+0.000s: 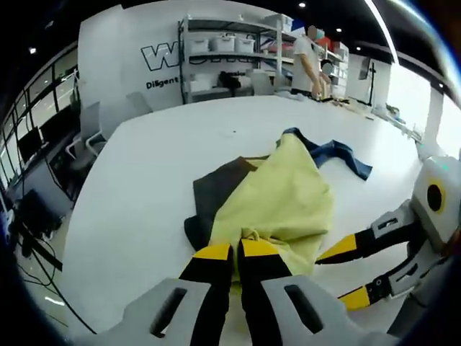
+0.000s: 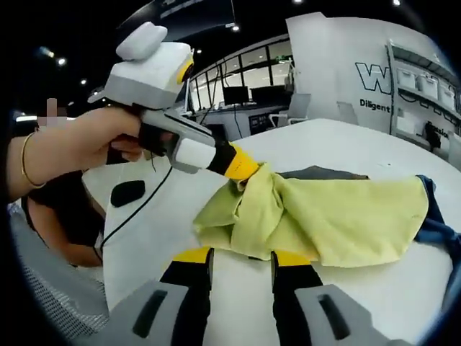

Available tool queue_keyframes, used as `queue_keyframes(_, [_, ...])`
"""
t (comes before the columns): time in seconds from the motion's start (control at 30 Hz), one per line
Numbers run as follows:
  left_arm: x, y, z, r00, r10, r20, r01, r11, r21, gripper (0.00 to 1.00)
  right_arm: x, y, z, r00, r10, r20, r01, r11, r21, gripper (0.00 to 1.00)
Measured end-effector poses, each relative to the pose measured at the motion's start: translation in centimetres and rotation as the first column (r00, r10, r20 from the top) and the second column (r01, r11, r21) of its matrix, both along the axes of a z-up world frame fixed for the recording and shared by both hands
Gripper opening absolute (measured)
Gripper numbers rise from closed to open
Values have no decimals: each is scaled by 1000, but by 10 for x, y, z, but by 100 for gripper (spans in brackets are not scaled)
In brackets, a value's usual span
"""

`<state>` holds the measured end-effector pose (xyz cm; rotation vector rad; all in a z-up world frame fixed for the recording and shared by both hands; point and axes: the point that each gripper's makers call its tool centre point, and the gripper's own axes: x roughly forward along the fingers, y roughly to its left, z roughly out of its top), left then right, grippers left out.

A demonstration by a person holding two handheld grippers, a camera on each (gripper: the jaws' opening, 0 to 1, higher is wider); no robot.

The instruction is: Fold the garment on the visible template until the final outline fits inside the template.

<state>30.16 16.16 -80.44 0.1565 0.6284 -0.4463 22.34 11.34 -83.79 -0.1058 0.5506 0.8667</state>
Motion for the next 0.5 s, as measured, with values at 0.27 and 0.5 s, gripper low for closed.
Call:
queue_keyframes(0.27, [0,1,-4,1000,4,-17,-4,1000,-8,4,11,1,-9,999,-33,-20,33,999,-5,22])
queue_keyframes(0.5, [0,2,-3,1000,4,-14,-4,1000,-10,4,17,-2,-15,1000,-31,2,31,999,-35,8])
